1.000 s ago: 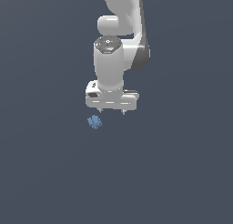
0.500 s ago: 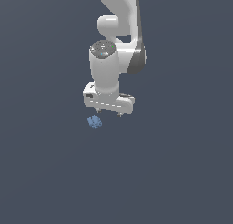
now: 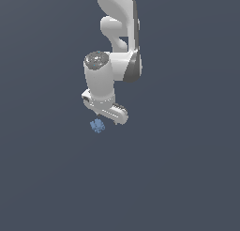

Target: Pick up the object and move it to a goal position.

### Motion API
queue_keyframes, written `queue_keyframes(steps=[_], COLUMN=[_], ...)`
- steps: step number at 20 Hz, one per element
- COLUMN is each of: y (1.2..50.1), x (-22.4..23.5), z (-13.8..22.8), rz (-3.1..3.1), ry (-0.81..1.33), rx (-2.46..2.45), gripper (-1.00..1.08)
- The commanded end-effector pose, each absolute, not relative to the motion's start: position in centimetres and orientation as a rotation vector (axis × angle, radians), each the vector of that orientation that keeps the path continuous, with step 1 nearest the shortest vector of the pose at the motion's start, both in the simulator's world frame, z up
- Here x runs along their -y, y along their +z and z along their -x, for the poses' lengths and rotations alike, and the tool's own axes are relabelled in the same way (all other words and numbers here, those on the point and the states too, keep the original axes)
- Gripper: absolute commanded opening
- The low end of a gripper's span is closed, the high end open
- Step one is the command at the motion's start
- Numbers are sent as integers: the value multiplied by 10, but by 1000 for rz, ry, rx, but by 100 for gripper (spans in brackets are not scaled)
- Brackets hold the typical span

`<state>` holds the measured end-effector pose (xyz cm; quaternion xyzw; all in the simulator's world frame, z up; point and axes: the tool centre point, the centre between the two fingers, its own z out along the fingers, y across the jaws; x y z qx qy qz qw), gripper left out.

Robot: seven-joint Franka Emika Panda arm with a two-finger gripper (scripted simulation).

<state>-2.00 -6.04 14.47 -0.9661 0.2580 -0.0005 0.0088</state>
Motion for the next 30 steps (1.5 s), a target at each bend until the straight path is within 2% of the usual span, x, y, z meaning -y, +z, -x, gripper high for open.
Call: queue_keyframes(steps=[1, 15, 30], y=[136, 100, 87], x=[69, 112, 121], z=[23, 42, 47], rz=[2979, 2733, 2668], ry=[1, 3, 1], rx=[-941, -1541, -1659], gripper=[100, 100, 100])
